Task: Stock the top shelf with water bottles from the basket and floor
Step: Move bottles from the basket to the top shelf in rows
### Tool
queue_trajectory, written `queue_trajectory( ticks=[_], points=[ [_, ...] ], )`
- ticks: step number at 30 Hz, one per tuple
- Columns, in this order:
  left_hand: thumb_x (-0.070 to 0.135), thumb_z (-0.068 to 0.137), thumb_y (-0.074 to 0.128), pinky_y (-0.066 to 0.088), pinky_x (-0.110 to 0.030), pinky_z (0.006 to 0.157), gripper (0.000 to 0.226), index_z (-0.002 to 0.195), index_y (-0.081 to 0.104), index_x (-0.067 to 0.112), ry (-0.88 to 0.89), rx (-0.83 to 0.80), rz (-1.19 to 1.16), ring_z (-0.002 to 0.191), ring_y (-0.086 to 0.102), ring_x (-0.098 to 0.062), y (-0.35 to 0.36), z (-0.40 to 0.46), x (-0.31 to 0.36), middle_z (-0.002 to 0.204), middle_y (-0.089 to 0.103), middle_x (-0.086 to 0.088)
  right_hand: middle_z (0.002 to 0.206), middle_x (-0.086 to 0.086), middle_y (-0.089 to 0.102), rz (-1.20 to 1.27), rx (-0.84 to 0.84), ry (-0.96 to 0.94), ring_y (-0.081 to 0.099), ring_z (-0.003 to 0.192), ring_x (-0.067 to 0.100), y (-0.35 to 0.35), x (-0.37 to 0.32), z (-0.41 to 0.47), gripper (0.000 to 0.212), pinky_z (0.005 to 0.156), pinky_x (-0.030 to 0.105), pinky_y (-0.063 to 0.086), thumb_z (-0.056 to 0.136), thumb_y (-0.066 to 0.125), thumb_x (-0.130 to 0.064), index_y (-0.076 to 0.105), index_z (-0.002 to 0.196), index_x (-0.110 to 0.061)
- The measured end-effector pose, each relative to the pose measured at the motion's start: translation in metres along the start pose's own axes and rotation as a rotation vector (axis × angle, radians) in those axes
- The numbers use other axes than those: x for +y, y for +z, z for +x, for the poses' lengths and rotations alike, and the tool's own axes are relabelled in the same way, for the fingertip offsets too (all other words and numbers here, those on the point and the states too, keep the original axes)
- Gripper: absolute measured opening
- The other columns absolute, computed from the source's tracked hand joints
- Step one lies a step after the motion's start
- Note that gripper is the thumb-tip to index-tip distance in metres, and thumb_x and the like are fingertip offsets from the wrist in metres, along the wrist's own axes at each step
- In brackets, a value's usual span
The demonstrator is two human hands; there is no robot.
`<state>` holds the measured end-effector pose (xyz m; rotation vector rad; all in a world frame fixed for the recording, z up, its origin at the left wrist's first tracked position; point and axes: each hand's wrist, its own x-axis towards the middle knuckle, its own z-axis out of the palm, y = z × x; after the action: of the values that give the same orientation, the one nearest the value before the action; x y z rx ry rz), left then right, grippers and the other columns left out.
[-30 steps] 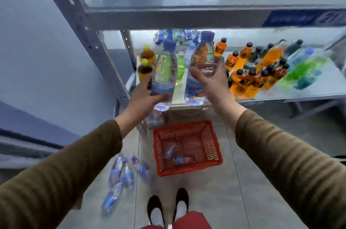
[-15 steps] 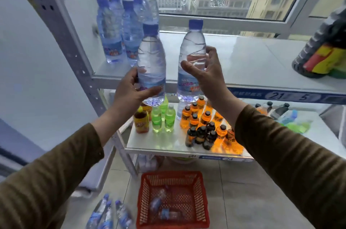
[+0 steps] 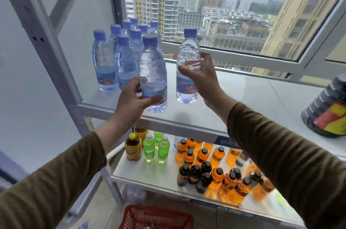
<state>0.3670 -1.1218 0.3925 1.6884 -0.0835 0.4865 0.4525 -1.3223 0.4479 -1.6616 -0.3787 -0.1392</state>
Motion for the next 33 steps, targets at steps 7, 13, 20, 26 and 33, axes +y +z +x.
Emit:
queue_trajectory(
  ticks=[7, 13, 20, 26, 33],
  points=[
    [0.015, 0.070, 0.090, 0.057, -0.027, 0.086, 0.054, 0.117, 0.063, 0.016, -0.024, 0.050, -0.027, 0.105, 0.068, -0.013, 0.027, 0.044, -0.012, 0.110, 0.073, 0.001, 0.121, 0.010, 0.068, -0.069, -0.025, 0.011, 0.073, 0.107, 0.027, -0.004, 0.010, 0.068, 0.065, 0.094, 0.050, 0.062, 0.086, 0.086, -0.020, 0.044, 0.135, -0.012],
    [0.021, 0.066, 0.093, 0.058, -0.031, 0.085, 0.055, 0.110, 0.060, 0.027, -0.057, 0.173, 0.018, 0.102, 0.071, -0.016, 0.060, 0.084, -0.032, 0.108, 0.074, 0.002, 0.122, 0.010, 0.070, -0.113, -0.094, 0.033, 0.073, 0.107, 0.026, -0.002, 0.035, 0.139, 0.070, 0.098, 0.054, 0.060, 0.080, 0.091, -0.022, 0.044, 0.131, -0.016],
    [0.017, 0.068, 0.093, 0.056, -0.027, 0.087, 0.060, 0.119, 0.061, 0.019, -0.107, 0.278, 0.107, 0.097, 0.069, -0.009, 0.082, 0.122, -0.055, 0.110, 0.073, 0.005, 0.122, 0.010, 0.069, -0.091, -0.187, 0.065, 0.071, 0.111, 0.029, 0.014, 0.065, 0.205, 0.078, 0.099, 0.059, 0.059, 0.070, 0.094, -0.033, 0.042, 0.126, -0.020],
    [0.017, 0.070, 0.092, 0.053, -0.015, 0.078, 0.063, 0.124, 0.060, 0.017, -0.139, 0.347, 0.145, 0.093, 0.068, -0.002, 0.084, 0.141, -0.068, 0.113, 0.073, 0.004, 0.119, 0.008, 0.069, -0.091, -0.222, 0.047, 0.070, 0.112, 0.029, 0.028, 0.084, 0.231, 0.074, 0.100, 0.058, 0.057, 0.074, 0.093, -0.028, 0.038, 0.124, -0.025],
    [0.023, 0.071, 0.091, 0.052, -0.024, 0.085, 0.064, 0.126, 0.058, 0.017, -0.144, 0.374, 0.236, 0.102, 0.067, -0.015, 0.090, 0.153, -0.071, 0.115, 0.069, 0.004, 0.112, 0.003, 0.067, -0.096, -0.241, 0.017, 0.068, 0.106, 0.024, 0.034, 0.096, 0.238, 0.063, 0.098, 0.050, 0.058, 0.080, 0.090, -0.023, 0.042, 0.121, -0.019]
  ],
)
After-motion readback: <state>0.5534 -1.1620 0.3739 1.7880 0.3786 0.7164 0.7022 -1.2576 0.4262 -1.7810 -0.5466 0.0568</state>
